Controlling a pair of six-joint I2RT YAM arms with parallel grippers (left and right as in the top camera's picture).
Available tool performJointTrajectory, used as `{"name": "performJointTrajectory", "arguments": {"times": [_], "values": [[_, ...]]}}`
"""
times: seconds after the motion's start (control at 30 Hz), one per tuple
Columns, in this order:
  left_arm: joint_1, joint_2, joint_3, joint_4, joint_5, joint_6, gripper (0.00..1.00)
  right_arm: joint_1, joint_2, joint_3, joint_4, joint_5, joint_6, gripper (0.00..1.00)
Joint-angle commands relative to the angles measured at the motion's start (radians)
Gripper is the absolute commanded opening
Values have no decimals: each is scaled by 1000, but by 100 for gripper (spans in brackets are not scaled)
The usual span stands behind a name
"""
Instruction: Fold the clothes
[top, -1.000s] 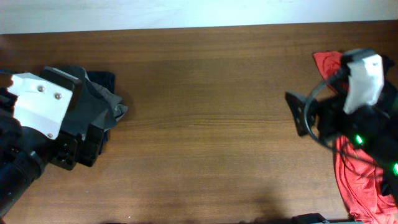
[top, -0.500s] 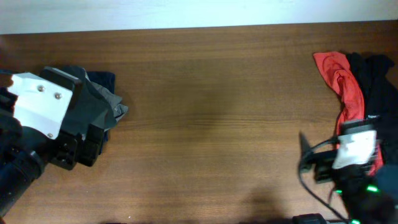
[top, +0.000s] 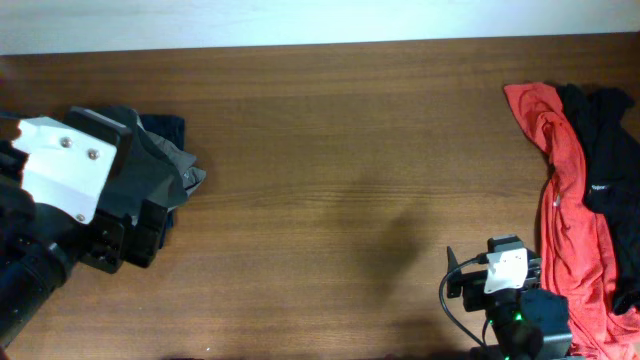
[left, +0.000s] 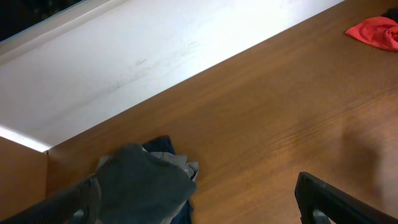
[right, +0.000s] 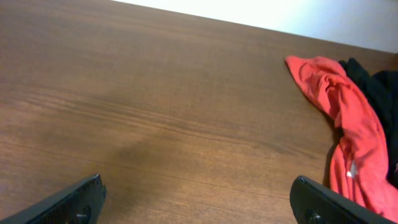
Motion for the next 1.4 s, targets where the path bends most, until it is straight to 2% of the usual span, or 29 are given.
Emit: {"name": "performJointTrajectory", "arguments": {"times": [0.0,0.3,1.37], "values": [[-5,0,6,0,-7,-6,99,-8,-62,-60,15,-3,-6,99],[-5,0,6,0,-7,-6,99,-8,-70,-198,80,-21,-6,99],[2,0,1,14,-34,-5,99,-8,-68,-201,80,-21,-6,99]]}}
